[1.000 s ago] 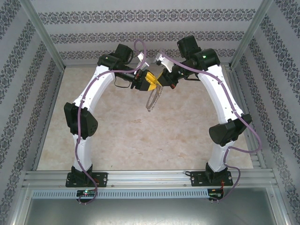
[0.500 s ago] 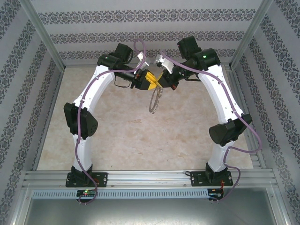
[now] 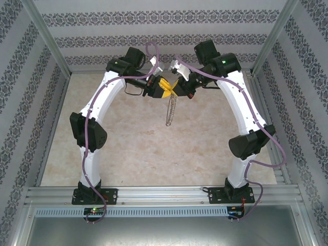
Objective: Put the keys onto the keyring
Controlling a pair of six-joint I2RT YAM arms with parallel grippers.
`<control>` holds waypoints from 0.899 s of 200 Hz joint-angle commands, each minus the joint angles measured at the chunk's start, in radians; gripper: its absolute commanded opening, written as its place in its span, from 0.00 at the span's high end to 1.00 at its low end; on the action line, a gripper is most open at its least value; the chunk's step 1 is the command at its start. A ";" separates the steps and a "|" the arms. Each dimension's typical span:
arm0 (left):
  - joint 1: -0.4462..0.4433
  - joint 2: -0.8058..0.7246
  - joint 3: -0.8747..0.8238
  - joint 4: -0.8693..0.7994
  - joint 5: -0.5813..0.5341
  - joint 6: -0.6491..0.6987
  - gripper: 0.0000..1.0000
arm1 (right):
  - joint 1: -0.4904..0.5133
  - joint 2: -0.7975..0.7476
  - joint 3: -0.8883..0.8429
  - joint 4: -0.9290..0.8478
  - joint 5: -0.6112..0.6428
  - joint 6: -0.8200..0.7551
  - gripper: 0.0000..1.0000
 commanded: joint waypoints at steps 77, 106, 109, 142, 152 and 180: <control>-0.002 0.022 0.023 -0.069 0.056 0.062 0.82 | -0.014 -0.037 -0.019 0.050 -0.014 0.022 1.00; -0.001 0.022 0.023 -0.048 0.068 0.051 0.97 | -0.013 -0.036 -0.020 0.041 -0.022 0.013 1.00; -0.002 0.022 0.023 -0.043 0.069 0.050 0.99 | -0.012 -0.036 -0.020 0.040 -0.022 0.014 1.00; -0.002 0.015 0.023 -0.005 0.058 0.015 1.00 | -0.029 -0.064 -0.053 0.086 -0.003 0.055 0.78; -0.004 0.012 0.021 0.004 0.053 0.004 1.00 | -0.049 -0.103 -0.111 0.148 -0.007 0.099 0.68; -0.002 0.008 0.021 0.016 0.041 -0.009 1.00 | -0.107 -0.276 -0.375 0.411 -0.057 0.253 0.59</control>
